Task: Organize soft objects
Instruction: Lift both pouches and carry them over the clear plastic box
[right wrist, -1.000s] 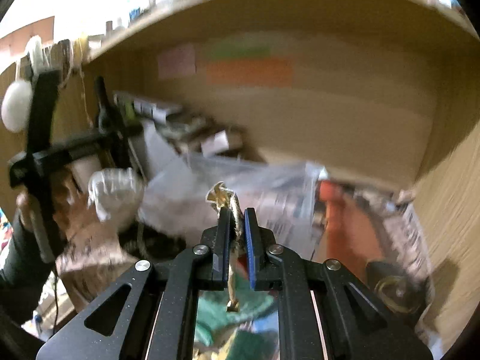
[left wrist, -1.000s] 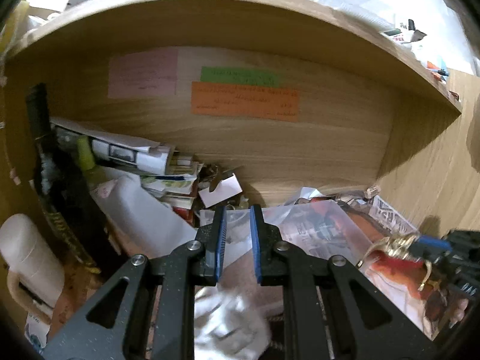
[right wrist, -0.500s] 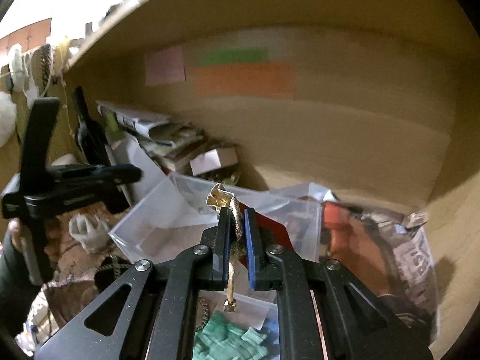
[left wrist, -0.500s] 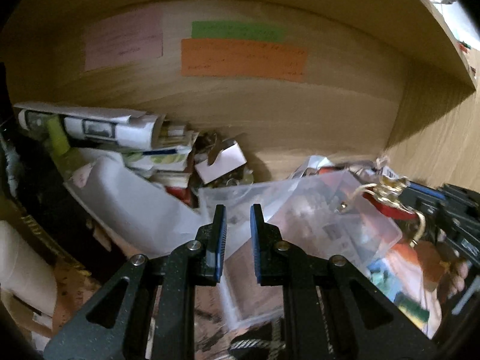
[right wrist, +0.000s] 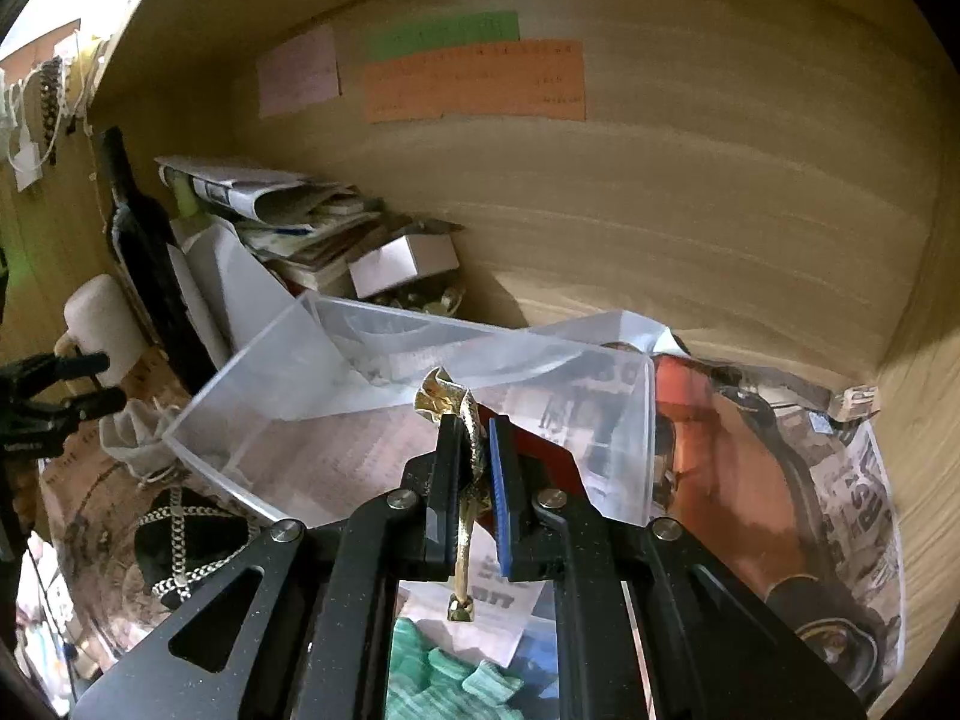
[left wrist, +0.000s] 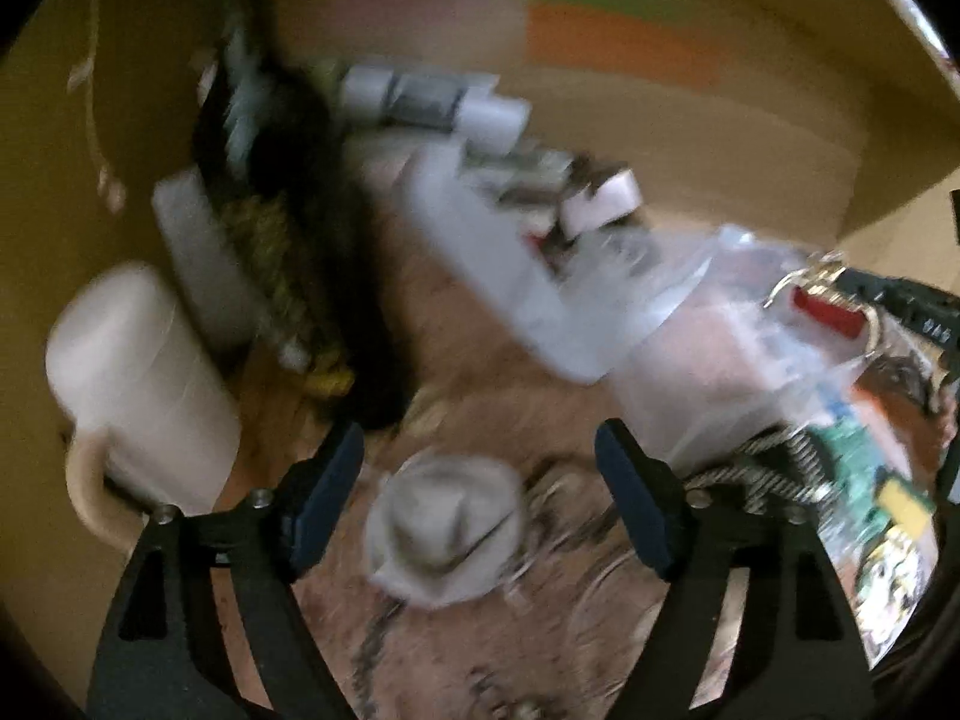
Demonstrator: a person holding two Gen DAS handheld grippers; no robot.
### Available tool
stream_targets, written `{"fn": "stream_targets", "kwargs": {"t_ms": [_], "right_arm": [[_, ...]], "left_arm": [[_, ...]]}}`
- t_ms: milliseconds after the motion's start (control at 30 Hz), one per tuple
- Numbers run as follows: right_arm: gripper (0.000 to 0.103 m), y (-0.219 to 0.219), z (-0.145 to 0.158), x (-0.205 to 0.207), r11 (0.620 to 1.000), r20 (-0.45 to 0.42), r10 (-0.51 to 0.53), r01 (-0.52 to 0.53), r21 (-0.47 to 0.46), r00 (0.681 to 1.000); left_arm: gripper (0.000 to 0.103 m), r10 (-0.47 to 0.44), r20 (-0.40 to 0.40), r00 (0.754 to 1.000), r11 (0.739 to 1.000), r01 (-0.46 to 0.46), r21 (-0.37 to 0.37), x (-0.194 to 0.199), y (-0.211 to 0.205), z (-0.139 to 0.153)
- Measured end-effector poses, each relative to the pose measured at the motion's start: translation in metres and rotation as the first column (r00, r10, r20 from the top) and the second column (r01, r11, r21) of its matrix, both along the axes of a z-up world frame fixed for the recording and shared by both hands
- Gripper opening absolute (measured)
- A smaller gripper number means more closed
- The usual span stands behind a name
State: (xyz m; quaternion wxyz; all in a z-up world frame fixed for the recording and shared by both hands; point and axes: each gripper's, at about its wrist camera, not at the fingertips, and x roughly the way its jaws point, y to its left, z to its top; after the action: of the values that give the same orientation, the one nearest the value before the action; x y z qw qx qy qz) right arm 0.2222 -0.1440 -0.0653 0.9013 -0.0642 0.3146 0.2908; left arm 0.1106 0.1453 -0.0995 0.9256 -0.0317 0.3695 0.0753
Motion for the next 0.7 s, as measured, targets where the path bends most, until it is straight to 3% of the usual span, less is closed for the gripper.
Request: {"fn": "stream_targets", "kwargs": {"t_ms": [200, 233, 333, 433, 700], "right_arm": [[0.008, 0.003, -0.009, 0.003, 1.000, -0.028, -0.001, 0.001, -0.020, 1.000], [0.008, 0.003, -0.010, 0.003, 1.000, -0.030, -0.002, 0.001, -0.024, 1.000], [0.008, 0.004, -0.009, 0.004, 0.999, -0.029, -0.007, 0.006, -0.033, 1.000], [0.008, 0.006, -0.008, 0.007, 0.999, -0.021, -0.012, 0.011, -0.050, 1.000], [0.008, 0.021, -0.024, 0.026, 0.991, -0.053, -0.008, 0.001, -0.131, 0.999]], "left_arm": [[0.080, 0.018, -0.123, 0.992, 0.998, -0.026, -0.063, 0.009, 0.014, -0.042], [0.078, 0.016, -0.134, 0.991, 0.997, -0.026, -0.073, 0.012, 0.014, -0.048], [0.057, 0.010, -0.157, 0.988, 0.996, -0.023, -0.086, 0.015, 0.014, -0.059], [0.035, 0.008, -0.139, 0.990, 0.996, -0.021, -0.091, 0.013, 0.013, -0.052], [0.033, -0.029, 0.034, 0.999, 0.995, 0.032, -0.092, 0.008, -0.004, 0.007]]}}
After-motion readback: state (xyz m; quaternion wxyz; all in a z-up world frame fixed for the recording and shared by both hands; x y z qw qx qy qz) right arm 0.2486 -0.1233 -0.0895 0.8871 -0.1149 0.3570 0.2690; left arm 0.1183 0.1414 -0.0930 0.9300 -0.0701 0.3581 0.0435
